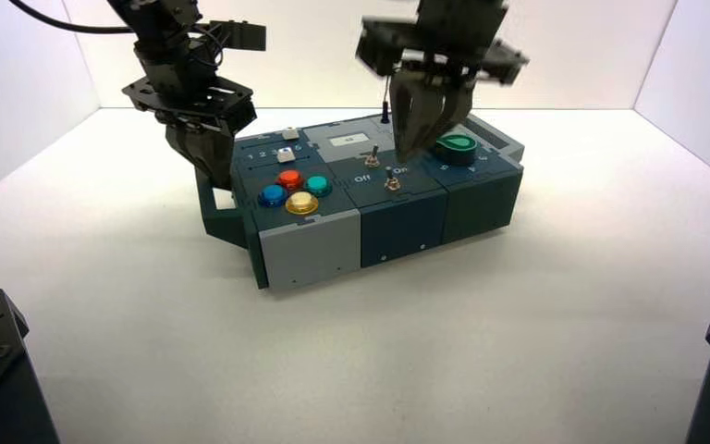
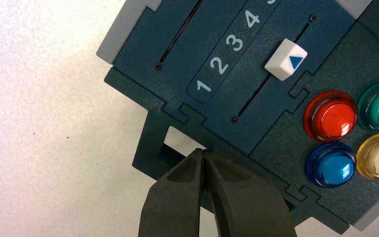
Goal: Flip the bottom switch off with the right gripper.
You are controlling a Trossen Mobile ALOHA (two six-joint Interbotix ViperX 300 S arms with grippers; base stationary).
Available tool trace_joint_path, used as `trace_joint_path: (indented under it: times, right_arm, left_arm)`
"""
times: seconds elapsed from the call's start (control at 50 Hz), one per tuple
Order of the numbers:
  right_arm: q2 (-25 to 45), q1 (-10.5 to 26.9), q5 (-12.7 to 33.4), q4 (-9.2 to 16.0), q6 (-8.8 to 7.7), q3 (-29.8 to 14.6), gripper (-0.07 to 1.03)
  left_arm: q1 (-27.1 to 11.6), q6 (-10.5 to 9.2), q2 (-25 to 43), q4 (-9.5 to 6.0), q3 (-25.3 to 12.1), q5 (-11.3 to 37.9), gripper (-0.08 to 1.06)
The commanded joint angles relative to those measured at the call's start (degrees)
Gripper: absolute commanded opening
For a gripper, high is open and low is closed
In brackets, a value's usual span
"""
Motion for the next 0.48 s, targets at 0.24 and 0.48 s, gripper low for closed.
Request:
trace_joint_path:
  times: [0.24, 0.48]
  right_arm:
    - [-2.81, 0.09, -0.18, -2.20, -0.35, 1.32, -0.02]
    - [-2.81, 0.09, -0.53, -2.55, -0.35, 1.58, -0.02]
  left_arm:
    - [-0.70, 0.35, -1.41, -0.26, 0.62, -0.44, -0.03]
    - [-0.62, 0.35, -1.23, -0.26, 0.18, -0.44, -0.03]
